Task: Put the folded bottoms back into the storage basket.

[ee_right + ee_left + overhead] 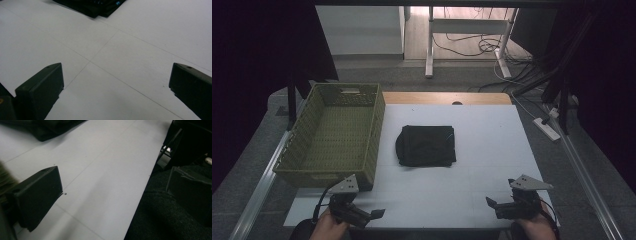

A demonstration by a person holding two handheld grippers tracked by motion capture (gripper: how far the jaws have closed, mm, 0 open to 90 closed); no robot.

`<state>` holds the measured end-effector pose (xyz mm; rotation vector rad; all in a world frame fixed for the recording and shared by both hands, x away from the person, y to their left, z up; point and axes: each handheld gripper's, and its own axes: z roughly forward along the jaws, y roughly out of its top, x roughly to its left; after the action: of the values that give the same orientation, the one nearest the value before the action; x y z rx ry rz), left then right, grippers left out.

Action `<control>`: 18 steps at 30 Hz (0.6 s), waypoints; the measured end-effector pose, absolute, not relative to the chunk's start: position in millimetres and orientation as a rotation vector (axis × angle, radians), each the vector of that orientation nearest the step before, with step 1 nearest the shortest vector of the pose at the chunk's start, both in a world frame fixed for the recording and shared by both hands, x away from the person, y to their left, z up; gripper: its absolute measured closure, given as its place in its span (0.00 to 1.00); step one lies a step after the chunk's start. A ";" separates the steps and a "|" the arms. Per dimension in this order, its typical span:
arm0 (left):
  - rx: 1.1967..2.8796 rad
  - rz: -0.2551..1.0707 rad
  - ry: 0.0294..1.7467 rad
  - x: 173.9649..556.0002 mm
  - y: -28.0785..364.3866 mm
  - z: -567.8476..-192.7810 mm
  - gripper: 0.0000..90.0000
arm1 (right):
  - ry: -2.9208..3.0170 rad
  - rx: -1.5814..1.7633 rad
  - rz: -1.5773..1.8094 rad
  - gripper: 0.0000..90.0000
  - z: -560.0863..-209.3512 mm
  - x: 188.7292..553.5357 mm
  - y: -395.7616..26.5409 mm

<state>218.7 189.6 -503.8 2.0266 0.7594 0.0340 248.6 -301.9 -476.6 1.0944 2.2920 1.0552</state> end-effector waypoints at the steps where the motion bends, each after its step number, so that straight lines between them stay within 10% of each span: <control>1: 2.033 0.032 0.752 219.4 187.1 -504.0 0.00 | 2.294 1.094 1.053 0.00 -476.5 248.6 -302.0; 18: 2.065 0.003 0.672 231.9 149.5 -500.9 0.00 | 2.299 1.090 1.052 0.00 -476.6 248.8 -301.8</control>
<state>231.9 149.5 -500.9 2.0654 0.6719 0.0034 248.8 -301.8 -476.6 1.0897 2.2986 1.0519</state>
